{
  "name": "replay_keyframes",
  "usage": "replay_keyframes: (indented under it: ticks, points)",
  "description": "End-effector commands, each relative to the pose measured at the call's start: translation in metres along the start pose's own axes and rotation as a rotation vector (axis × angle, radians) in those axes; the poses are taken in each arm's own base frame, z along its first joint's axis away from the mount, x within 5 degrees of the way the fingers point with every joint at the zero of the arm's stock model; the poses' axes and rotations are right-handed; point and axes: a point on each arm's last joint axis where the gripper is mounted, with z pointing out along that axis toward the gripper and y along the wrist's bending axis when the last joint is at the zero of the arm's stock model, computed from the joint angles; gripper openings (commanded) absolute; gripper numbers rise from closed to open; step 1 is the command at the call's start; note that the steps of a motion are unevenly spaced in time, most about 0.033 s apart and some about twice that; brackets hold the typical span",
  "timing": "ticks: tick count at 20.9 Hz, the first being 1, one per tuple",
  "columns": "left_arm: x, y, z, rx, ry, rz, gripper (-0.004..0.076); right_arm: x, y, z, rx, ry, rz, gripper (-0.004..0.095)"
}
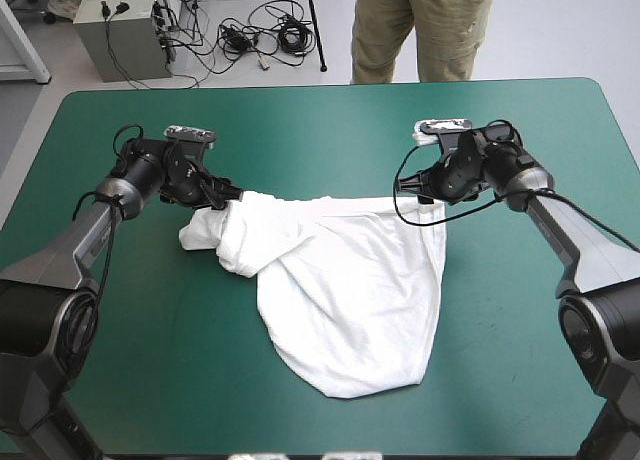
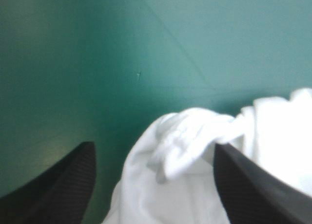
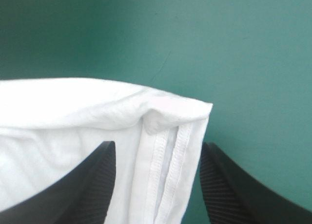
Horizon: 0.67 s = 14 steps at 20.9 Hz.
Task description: Fold the cloth
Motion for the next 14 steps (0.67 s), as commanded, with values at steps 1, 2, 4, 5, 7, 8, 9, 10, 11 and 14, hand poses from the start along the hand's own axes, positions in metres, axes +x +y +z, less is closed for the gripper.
replay_keyframes:
  ticks: [1, 2, 4, 5, 7, 8, 9, 10, 11, 14]
  points:
    - [-0.024, 0.007, -0.077, -0.066, -0.111, 0.06, 0.06, -0.018, 0.002, -0.058, -0.012, -0.12, -0.058, 0.0514]
    - [-0.024, 0.007, -0.088, -0.068, -0.12, 0.063, 0.0594, -0.019, 0.002, -0.068, -0.014, -0.144, -0.059, 0.0514]
    - [-0.019, 0.007, -0.13, -0.075, -0.183, 0.095, 0.0559, -0.014, 0.003, -0.1, -0.018, -0.18, -0.073, 0.0513]
    - [-0.012, 0.007, -0.157, -0.08, -0.218, 0.104, 0.0533, -0.007, 0.003, -0.119, -0.019, -0.176, -0.079, 0.0513]
    - [-0.002, 0.007, -0.18, -0.085, -0.241, 0.112, 0.0508, 0.002, 0.004, -0.14, -0.021, -0.167, -0.089, 0.0513]
    - [0.004, 0.007, -0.191, -0.086, -0.252, 0.129, 0.0499, 0.006, 0.004, -0.148, -0.025, -0.164, -0.089, 0.0513]
    - [0.009, 0.007, -0.201, -0.086, -0.261, 0.127, 0.0492, 0.012, 0.004, -0.159, -0.032, -0.161, -0.088, 0.0513]
    - [0.024, 0.006, -0.221, -0.086, -0.287, 0.124, 0.0477, 0.023, 0.006, -0.18, -0.051, -0.162, -0.087, 0.0513]
    - [0.037, 0.006, -0.234, -0.088, -0.303, 0.123, 0.0473, 0.03, 0.008, -0.193, -0.08, -0.162, -0.082, 0.0513]
    - [0.071, 0.005, -0.243, -0.082, -0.28, 0.108, 0.0473, 0.045, 0.008, -0.222, -0.097, -0.204, -0.084, 0.0513]
